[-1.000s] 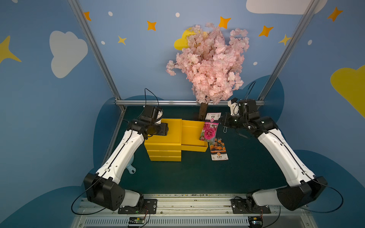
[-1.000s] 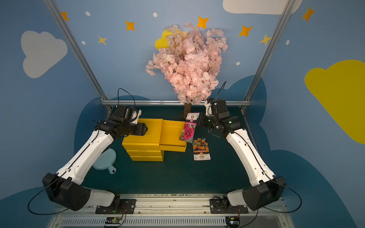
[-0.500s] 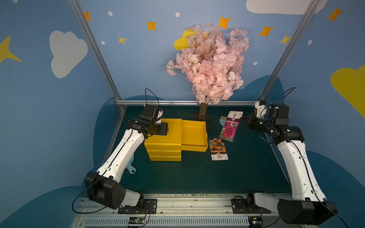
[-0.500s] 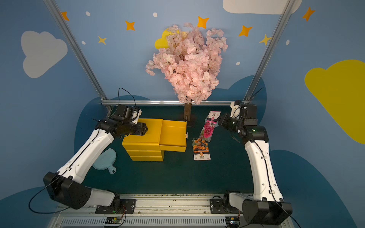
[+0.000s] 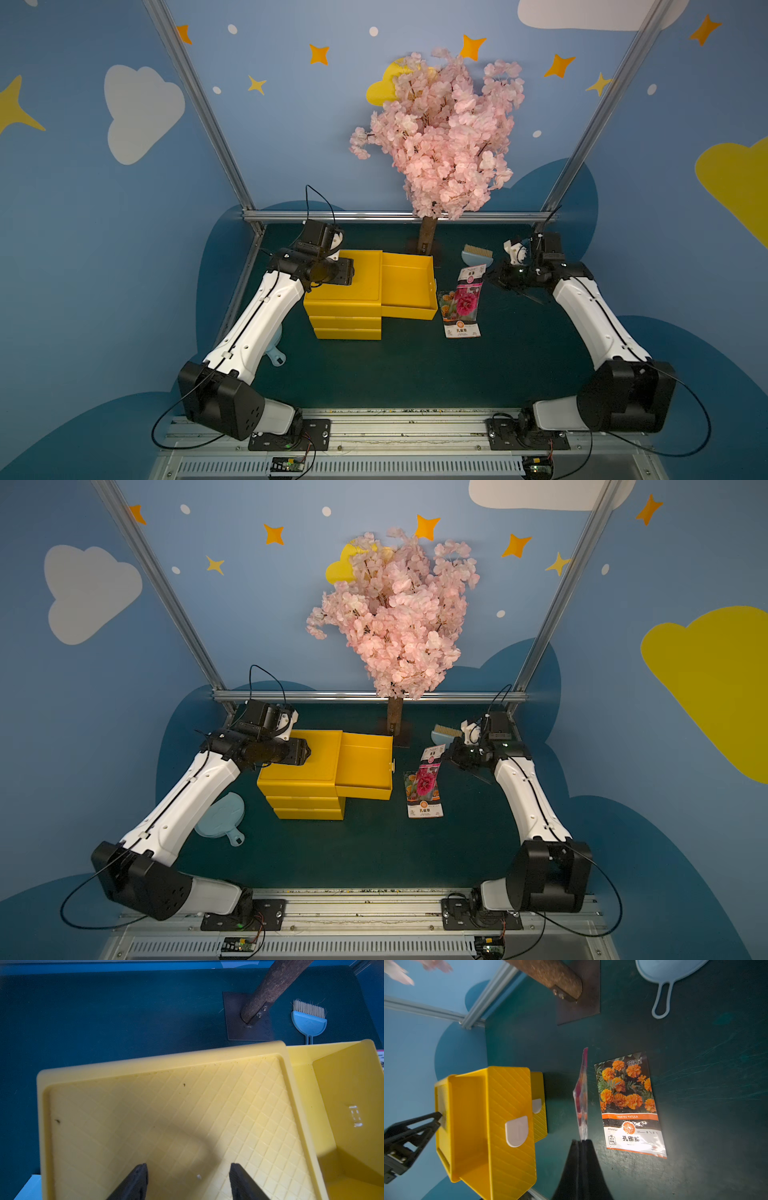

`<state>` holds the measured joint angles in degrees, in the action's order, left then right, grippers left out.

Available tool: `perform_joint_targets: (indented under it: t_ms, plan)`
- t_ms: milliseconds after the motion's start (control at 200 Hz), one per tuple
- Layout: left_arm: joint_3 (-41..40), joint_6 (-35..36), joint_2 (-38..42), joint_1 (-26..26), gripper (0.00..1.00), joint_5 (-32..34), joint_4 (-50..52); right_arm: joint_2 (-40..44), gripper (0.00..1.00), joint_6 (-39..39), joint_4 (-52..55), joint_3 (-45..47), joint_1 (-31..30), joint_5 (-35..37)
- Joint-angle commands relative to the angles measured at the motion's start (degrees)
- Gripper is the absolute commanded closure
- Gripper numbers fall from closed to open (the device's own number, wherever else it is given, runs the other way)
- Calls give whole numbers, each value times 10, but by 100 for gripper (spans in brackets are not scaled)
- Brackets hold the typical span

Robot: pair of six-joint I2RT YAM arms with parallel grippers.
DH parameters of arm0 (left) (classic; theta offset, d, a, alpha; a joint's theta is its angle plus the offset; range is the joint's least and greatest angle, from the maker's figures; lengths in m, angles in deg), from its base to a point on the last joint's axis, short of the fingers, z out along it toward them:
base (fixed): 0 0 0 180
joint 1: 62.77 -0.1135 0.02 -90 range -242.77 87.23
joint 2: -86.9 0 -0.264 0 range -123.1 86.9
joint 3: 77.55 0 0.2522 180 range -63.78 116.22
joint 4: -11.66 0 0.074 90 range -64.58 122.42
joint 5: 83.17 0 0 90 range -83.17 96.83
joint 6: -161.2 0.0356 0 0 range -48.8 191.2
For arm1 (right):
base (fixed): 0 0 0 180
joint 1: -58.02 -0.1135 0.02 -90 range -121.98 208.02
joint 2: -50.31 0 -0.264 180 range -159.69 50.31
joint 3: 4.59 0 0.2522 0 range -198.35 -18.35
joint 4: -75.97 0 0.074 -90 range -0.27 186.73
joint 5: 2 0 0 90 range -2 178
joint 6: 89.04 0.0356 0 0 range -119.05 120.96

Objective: Take the seed bags out of the drawer
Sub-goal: Place the seed packet at the center of the board.

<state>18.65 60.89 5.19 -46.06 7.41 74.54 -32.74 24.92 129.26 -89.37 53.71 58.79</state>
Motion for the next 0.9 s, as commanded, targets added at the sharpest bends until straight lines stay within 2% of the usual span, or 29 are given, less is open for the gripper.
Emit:
perform_joint_targets:
  t_ms: [0,160,260,581,816,896]
  plan:
    - [-8,-5,-17,-1,33,-8,67,-42,100,-37,5,-13,-21,-7]
    - [-9,-6,-18,-1,33,-10,66,-128,100,-86,50,-62,-33,-26]
    - [-9,-5,-19,0,33,-11,65,-167,100,-106,62,-76,-39,-14]
    - [-9,-5,-25,0,33,-14,62,-212,100,-144,96,-101,-48,110]
    - [-12,-6,-25,1,33,-17,60,-238,100,-139,107,-123,-59,194]
    - [-13,-6,-24,1,33,-18,60,-238,83,-133,109,-127,-60,213]
